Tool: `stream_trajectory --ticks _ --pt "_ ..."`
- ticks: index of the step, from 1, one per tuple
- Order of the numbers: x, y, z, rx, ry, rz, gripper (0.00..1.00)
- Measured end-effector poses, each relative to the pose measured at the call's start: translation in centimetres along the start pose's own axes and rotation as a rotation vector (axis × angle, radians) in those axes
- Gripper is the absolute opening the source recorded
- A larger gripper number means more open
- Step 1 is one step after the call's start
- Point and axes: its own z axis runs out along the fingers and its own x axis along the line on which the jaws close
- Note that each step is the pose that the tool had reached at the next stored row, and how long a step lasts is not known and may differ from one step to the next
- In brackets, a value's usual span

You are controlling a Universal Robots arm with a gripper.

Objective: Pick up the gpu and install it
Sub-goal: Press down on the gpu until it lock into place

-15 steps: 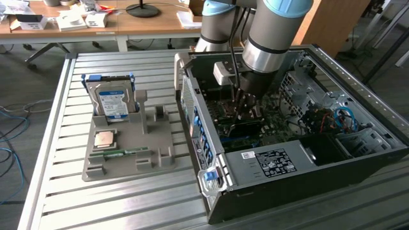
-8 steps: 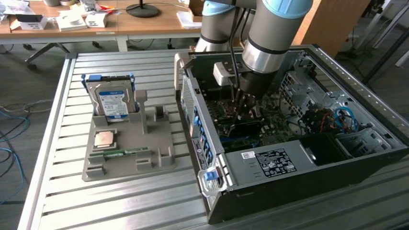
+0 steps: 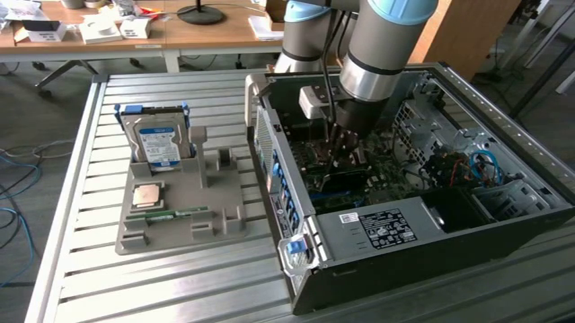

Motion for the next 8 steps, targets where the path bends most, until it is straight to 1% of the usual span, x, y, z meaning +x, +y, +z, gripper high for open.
stream_trajectory --ticks 8 --pt "-0.17 0.04 0.0 0.0 0.0001 0.0 0.11"
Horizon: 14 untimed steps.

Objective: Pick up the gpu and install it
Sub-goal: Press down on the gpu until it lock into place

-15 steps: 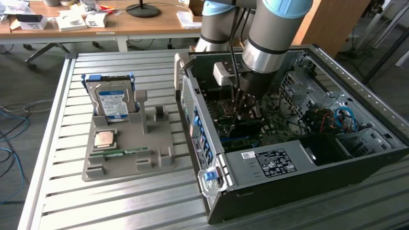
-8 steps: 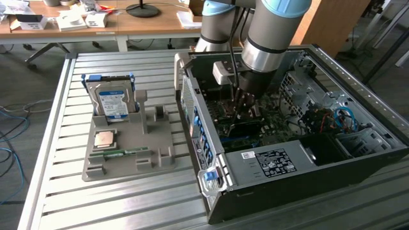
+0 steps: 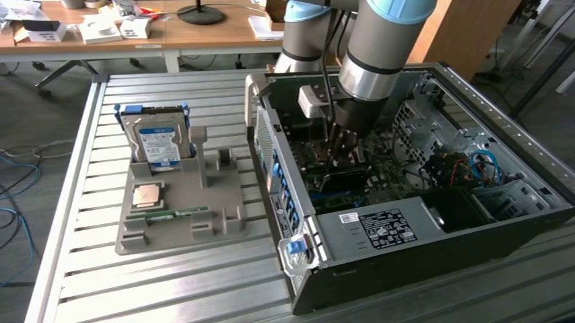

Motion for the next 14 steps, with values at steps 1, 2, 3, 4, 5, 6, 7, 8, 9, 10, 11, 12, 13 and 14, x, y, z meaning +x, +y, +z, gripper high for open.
stream_trajectory --ticks 1,2,3,4,5,6,7,8,9,10,11,12,13,14 --pt "0.0 0.0 0.0 0.0 0.0 0.0 0.11" --pt "-0.01 0.0 0.0 0.0 -0.0001 0.0 0.11" --pt "-0.01 0.0 0.0 0.0 0.0 0.0 0.11" --pt "-0.01 0.0 0.0 0.0 0.0 0.0 0.11" --pt "-0.01 0.0 0.0 0.0 0.0 0.0 0.11" --pt "-0.01 0.0 0.0 0.0 0.0 0.0 0.11" --pt "-0.01 0.0 0.0 0.0 0.0 0.0 0.11" --pt "-0.01 0.0 0.0 0.0 0.0 0.0 0.11" --pt "-0.01 0.0 0.0 0.0 -0.0001 0.0 0.11" --pt "-0.01 0.0 -0.01 0.0002 -0.0004 0.0 0.11" --pt "-0.02 0.0 -0.07 0.0 0.0 0.0 0.11" --pt "-0.02 0.01 -0.14 -0.0001 0.0 0.0 0.11" --pt "-0.02 0.01 -0.23 0.0 0.0 0.0 0.11" --pt "-0.02 0.01 -0.3 0.0 0.0 0.0 0.11"
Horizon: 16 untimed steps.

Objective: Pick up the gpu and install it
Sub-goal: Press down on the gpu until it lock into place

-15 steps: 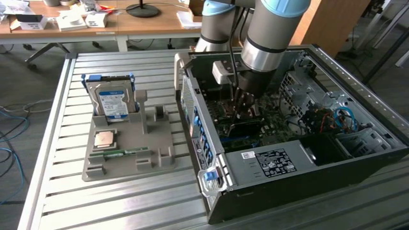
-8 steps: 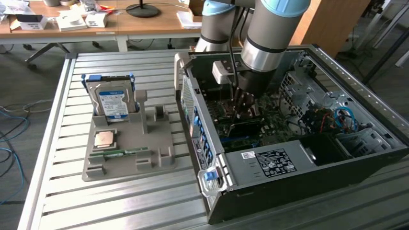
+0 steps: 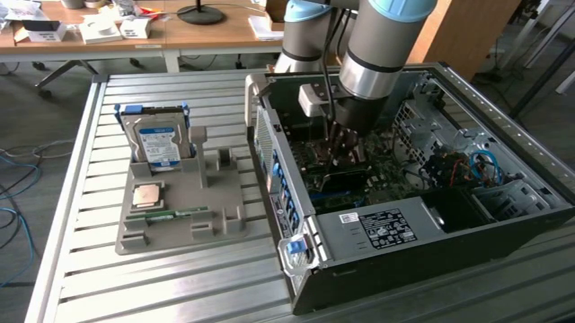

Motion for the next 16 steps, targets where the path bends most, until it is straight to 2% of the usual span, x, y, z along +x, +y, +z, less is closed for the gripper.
stream_trajectory --ticks 16 --pt "0.56 0.0 0.11 0.0001 -0.0001 0.0 0.11"
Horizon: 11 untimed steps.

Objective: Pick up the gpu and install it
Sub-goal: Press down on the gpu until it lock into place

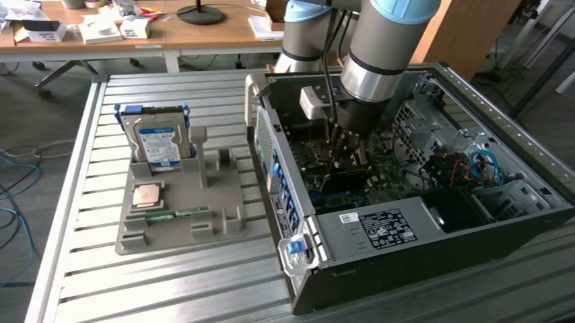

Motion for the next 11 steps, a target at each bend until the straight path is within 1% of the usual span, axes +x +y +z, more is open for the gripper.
stream_trajectory --ticks 11 --pt "0.01 0.0 0.22 -0.0001 0.0 0.0 0.11"
